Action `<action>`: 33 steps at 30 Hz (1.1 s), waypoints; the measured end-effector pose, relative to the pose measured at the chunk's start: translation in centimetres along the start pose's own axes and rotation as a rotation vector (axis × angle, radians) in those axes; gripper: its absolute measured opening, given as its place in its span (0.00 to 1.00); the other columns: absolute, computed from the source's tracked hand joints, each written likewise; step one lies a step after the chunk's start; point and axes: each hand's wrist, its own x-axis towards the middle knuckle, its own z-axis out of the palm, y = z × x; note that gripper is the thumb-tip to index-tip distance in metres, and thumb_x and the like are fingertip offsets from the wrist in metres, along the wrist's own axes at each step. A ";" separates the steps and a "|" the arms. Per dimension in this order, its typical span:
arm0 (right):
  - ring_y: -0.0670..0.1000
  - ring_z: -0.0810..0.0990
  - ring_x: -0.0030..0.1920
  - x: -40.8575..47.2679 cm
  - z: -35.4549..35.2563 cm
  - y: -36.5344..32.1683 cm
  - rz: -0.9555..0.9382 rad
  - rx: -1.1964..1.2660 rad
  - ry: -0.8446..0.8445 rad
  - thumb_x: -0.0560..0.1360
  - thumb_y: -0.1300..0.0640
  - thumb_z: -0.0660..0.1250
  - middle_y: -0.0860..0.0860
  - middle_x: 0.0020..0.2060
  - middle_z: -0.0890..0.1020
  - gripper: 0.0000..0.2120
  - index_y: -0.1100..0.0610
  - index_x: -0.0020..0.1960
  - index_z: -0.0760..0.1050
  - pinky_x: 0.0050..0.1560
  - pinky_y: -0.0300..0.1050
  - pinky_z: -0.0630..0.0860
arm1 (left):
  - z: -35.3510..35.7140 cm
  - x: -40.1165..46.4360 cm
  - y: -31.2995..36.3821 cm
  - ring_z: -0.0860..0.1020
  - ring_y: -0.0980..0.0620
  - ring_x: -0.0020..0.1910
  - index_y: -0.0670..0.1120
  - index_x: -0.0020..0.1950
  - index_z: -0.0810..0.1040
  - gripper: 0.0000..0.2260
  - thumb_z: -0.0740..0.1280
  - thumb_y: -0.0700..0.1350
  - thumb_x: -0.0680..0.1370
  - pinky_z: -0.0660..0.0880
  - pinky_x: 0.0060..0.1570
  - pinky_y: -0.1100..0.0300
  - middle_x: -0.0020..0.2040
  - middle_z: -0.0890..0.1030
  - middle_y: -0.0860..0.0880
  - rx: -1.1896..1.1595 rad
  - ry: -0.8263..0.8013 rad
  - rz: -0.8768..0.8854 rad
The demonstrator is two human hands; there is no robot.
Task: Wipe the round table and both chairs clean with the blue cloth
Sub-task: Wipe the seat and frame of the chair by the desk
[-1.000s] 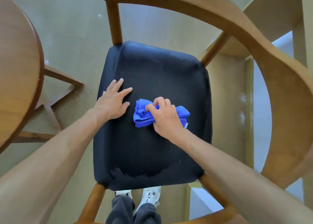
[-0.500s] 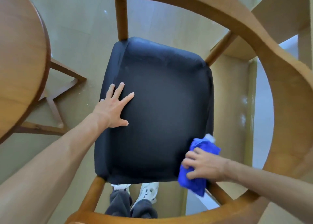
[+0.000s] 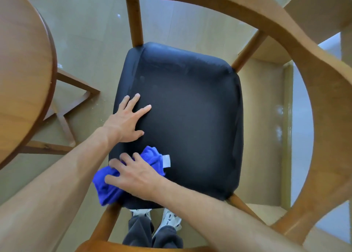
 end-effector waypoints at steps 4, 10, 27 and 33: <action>0.55 0.73 0.47 0.2 0.0 -0.8 0.097 -0.007 -0.035 0.69 0.59 0.66 0.51 0.59 0.75 0.14 0.46 0.53 0.74 0.41 0.46 0.69 | -0.3 0.3 -0.5 0.37 0.47 0.77 0.61 0.77 0.49 0.36 0.68 0.51 0.76 0.69 0.66 0.44 0.78 0.37 0.53 0.001 -0.024 0.010; 0.52 0.72 0.49 -9.6 0.9 2.6 -0.411 -0.010 -0.303 0.68 0.53 0.70 0.47 0.57 0.73 0.14 0.42 0.52 0.74 0.46 0.44 0.70 | -0.3 -0.1 -0.4 0.34 0.49 0.77 0.62 0.78 0.47 0.38 0.69 0.54 0.75 0.70 0.65 0.46 0.78 0.34 0.54 -0.014 -0.045 0.009; 0.58 0.72 0.45 -17.3 0.0 8.0 0.364 0.193 -0.218 0.62 0.65 0.65 0.56 0.50 0.73 0.16 0.55 0.49 0.72 0.39 0.51 0.74 | 0.3 -0.3 -0.4 0.32 0.48 0.76 0.62 0.77 0.46 0.43 0.71 0.57 0.72 0.69 0.66 0.43 0.76 0.31 0.55 -0.014 -0.015 0.001; 0.55 0.71 0.45 -13.5 -3.1 15.5 0.389 0.145 -0.174 0.60 0.69 0.61 0.53 0.50 0.73 0.21 0.54 0.50 0.72 0.39 0.50 0.73 | 0.5 -0.3 -0.4 0.30 0.48 0.75 0.62 0.77 0.42 0.42 0.70 0.57 0.74 0.70 0.66 0.46 0.75 0.28 0.55 -0.008 -0.004 0.019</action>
